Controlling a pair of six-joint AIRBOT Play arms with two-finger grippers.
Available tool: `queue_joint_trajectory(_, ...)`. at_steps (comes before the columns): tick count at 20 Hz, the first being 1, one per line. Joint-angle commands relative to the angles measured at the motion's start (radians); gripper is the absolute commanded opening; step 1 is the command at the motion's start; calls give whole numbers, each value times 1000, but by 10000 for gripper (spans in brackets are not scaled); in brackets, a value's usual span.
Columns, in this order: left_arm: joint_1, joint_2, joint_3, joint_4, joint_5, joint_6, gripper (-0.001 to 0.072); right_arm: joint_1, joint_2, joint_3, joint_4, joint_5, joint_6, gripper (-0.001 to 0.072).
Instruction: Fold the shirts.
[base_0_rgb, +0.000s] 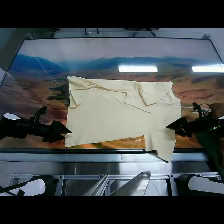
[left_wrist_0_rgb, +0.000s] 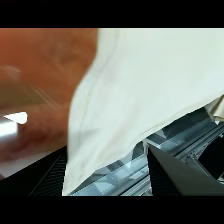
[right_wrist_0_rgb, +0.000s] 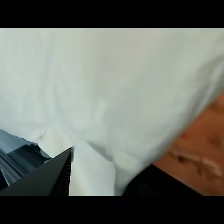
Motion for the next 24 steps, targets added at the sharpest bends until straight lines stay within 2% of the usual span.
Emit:
queue_joint_trajectory(1, -97, -103, 2, -71, 2, 60, 471, 1, 0, 1, 0, -92, 0, 453)
queue_joint_trajectory(3, -116, -167, 2, -140, -26, 119, 21, 1, 0, 1, 2, -78, 1, 453)
queue_joint_trajectory(4, -116, -187, 2, -186, -42, 148, 22, 1, 0, 1, 8, -64, 0, 452)
queue_joint_trajectory(5, -113, -199, 2, -233, -64, 179, 22, 1, 0, 1, 14, -43, -3, 382)
queue_joint_trajectory(6, -103, -199, 2, -274, -97, 212, 20, 1, 0, 1, 25, -6, -7, 183)
queue_joint_trajectory(7, -89, -188, 2, -314, -123, 235, 19, 1, 2, 1, 44, 48, -14, 18)
queue_joint_trajectory(10, -6, -87, 4, -468, -199, 266, 19, 0, 31, 10, 168, 250, -19, 20)
queue_joint_trajectory(12, 56, 14, 49, -622, -386, 290, 19, 0, 115, 30, 330, 356, -57, 20)
queue_joint_trajectory(14, 105, 159, 126, -833, -589, 274, 17, -2, 270, 72, 520, 437, -82, 20)
queue_joint_trajectory(15, 132, 259, 168, -905, -579, 224, 17, -2, 375, 105, 618, 448, -82, 20)
queue_joint_trajectory(17, 220, 458, 299, -1036, -575, 195, 18, -5, 588, 192, 824, 402, -82, 21)
queue_joint_trajectory(19, 380, 586, 496, -1244, -558, 113, 19, -49, 767, 318, 998, 247, -79, 21)
queue_joint_trajectory(21, 538, 598, 712, -1361, -504, 85, 20, -136, 874, 489, 1023, 74, -27, 20)
queue_joint_trajectory(22, 578, 585, 801, -1359, -467, 51, 20, -183, 892, 586, 1007, 52, 0, 20)
queue_joint_trajectory(24, 617, 523, 973, -1386, -481, 21, 20, -242, 878, 790, 924, 48, 69, 20)
